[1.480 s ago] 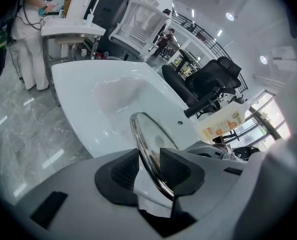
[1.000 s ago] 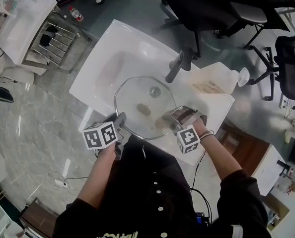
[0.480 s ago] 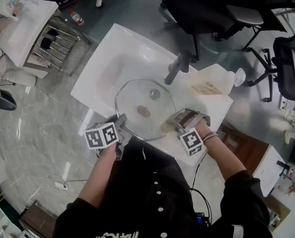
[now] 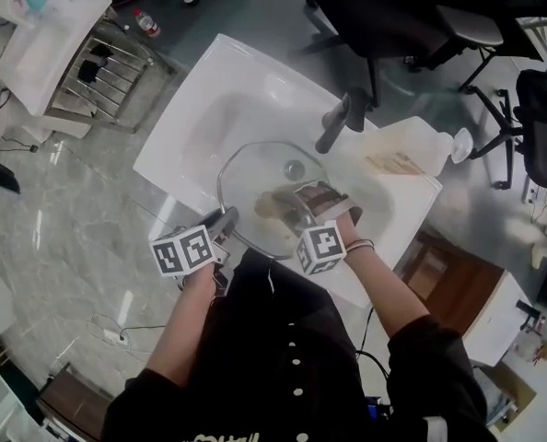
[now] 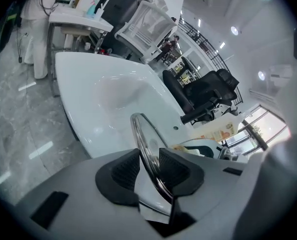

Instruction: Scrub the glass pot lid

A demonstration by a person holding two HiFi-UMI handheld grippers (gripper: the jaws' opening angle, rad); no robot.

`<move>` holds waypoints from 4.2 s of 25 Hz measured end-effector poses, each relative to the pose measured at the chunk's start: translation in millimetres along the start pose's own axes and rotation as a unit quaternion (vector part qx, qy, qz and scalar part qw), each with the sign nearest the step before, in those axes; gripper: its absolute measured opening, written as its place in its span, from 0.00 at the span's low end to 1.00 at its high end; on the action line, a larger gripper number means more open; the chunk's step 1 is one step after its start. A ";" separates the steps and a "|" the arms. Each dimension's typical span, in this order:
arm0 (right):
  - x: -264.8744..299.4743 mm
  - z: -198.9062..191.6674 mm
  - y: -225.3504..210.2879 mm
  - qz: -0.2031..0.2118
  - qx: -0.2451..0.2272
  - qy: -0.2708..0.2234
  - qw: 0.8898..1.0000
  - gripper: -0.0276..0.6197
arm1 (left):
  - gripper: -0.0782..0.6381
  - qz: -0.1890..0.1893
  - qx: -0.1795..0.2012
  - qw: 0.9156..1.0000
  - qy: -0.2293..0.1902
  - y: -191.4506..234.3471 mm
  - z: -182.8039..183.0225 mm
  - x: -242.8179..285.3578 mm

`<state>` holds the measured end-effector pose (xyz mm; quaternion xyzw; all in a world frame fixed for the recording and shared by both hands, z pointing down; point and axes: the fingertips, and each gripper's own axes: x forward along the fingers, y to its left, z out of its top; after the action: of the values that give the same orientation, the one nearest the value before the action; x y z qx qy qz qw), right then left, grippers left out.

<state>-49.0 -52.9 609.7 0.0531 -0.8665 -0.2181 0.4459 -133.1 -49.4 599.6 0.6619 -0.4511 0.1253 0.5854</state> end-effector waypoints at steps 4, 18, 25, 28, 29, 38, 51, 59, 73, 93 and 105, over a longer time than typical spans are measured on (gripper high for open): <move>27.2 21.0 -21.6 -0.025 0.009 -0.011 1.000 0.27 | 0.29 -0.058 -0.048 0.997 -0.020 -2.5 2.6 -1.9; 47.4 43.8 -14.4 -0.035 -0.030 -0.037 0.998 0.27 | 0.28 -0.109 -0.089 0.990 -0.030 0.7 5.4 -2.0; 34.0 40.1 1.5 -0.006 -0.048 -0.045 0.998 0.26 | 0.28 -0.104 -0.093 0.990 -0.031 1.4 5.2 -1.0; 25.4 37.3 12.3 0.007 -0.054 -0.046 0.997 0.26 | 0.28 -0.099 -0.091 0.991 -0.028 1.4 4.1 -0.7; 22.5 35.7 16.0 0.012 -0.055 -0.046 0.997 0.26 | 0.28 -0.097 -0.089 0.991 -0.027 1.2 4.0 -0.4; -11.4 25.2 46.4 0.055 -0.077 -0.051 0.994 0.26 | 0.28 -0.086 -0.086 0.992 -0.022 1.3 3.3 -0.5; -50.0 4.5 77.2 0.135 -0.125 -0.039 0.982 0.26 | 0.28 -0.058 -0.078 0.995 -0.005 0.8 1.7 -0.7; -59.4 -8.9 83.7 0.174 -0.121 -0.016 0.977 0.26 | 0.27 -0.045 -0.074 0.996 0.001 0.7 1.8 -1.2; -61.7 -17.1 45.5 0.084 0.038 0.015 0.996 0.27 | 0.34 -0.028 -0.002 0.999 0.017 -0.1 1.0 -7.1; -298.1 6.8 -114.6 -0.322 0.468 -0.261 0.781 0.27 | 0.14 -0.100 0.326 0.916 -0.213 -171.2 87.8 -127.4; -428.9 -25.7 -109.2 -0.506 0.449 -0.255 0.691 0.27 | 0.15 -0.112 0.392 0.870 -0.279 -226.8 105.0 -160.2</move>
<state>216.2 -36.7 254.8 0.6199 -0.7832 -0.0011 -0.0469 -92.4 -91.4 308.7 0.8904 -0.4324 0.0360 0.1377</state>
